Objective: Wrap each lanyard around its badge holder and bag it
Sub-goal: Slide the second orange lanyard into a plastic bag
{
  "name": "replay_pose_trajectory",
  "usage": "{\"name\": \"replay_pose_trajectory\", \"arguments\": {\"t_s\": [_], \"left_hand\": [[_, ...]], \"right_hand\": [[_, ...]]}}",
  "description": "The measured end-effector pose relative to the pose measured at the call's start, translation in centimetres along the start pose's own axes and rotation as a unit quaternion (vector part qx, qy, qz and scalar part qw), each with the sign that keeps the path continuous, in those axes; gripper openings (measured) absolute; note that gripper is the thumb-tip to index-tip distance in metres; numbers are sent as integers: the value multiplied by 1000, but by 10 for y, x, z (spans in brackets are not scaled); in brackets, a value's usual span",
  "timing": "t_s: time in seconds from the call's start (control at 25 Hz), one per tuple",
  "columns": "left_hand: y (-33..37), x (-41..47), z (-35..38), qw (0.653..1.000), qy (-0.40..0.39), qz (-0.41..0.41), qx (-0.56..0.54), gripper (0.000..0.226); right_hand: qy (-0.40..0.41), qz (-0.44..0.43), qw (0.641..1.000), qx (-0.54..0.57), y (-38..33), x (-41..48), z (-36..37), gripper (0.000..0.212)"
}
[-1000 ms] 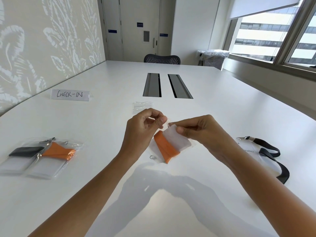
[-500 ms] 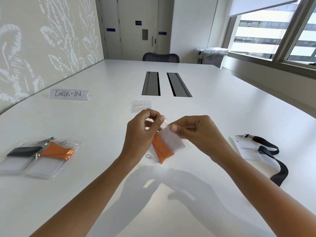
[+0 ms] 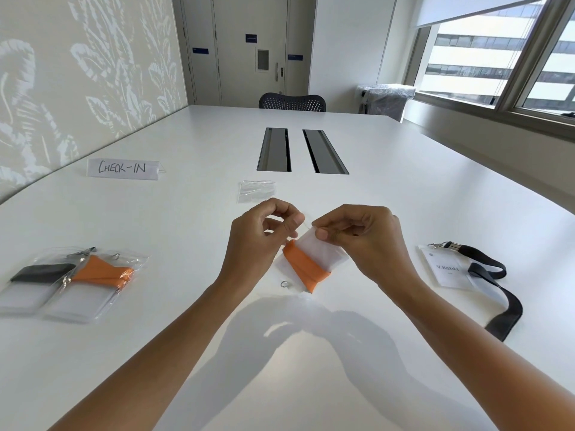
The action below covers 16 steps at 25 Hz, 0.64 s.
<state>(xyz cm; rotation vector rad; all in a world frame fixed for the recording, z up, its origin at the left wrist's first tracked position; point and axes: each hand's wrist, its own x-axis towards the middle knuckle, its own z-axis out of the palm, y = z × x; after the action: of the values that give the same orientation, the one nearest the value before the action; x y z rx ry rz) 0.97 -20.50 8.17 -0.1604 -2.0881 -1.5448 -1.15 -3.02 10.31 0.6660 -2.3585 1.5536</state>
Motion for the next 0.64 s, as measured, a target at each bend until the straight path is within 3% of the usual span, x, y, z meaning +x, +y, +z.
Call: {"name": "replay_pose_trajectory", "arguments": {"t_s": [0.36, 0.64], "left_hand": [[-2, -1, 1, 1000, 4, -3, -12, 10], [-7, -4, -13, 996, 14, -12, 86, 24]], "right_hand": [[2, -19, 999, -34, -5, 2, -2, 24], [56, -32, 997, -51, -5, 1, -2, 29]]}}
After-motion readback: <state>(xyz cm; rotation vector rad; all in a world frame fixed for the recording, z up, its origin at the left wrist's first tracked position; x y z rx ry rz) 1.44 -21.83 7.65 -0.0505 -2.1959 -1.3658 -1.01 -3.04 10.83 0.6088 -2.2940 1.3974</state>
